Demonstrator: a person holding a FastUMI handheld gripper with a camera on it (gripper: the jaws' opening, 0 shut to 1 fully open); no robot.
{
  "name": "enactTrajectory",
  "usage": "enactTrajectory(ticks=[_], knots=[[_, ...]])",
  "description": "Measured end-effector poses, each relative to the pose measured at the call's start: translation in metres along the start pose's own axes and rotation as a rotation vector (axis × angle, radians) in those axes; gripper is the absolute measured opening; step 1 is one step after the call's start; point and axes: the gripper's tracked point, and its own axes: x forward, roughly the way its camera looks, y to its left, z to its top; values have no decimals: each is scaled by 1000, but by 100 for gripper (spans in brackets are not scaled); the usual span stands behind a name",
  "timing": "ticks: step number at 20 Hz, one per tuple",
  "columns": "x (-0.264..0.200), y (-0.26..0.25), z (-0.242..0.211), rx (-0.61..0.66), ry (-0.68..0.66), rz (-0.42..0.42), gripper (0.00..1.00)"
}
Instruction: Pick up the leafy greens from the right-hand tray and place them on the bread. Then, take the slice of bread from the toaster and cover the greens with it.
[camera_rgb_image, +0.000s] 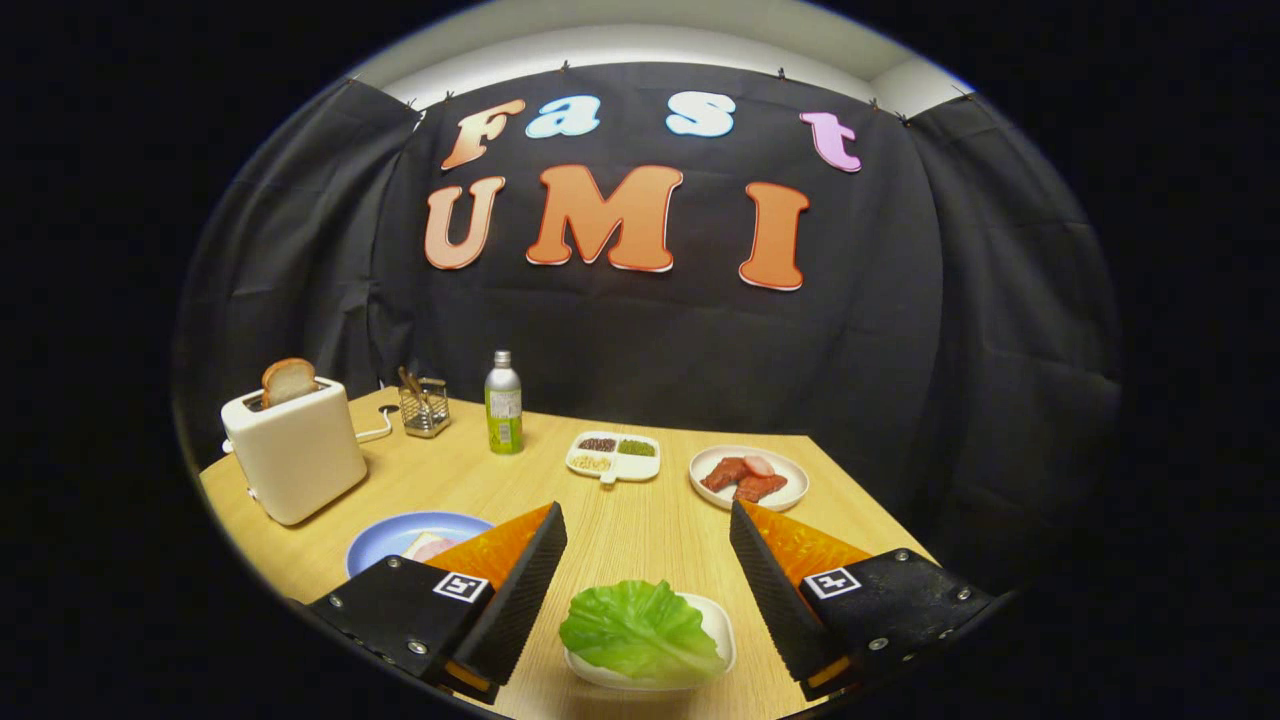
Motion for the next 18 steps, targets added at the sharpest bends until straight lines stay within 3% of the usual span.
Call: enactTrajectory(ticks=[8,18], knots=[[14,1,-80,-51,191,26,100],[25,2,-133,-59,338,48,100]])
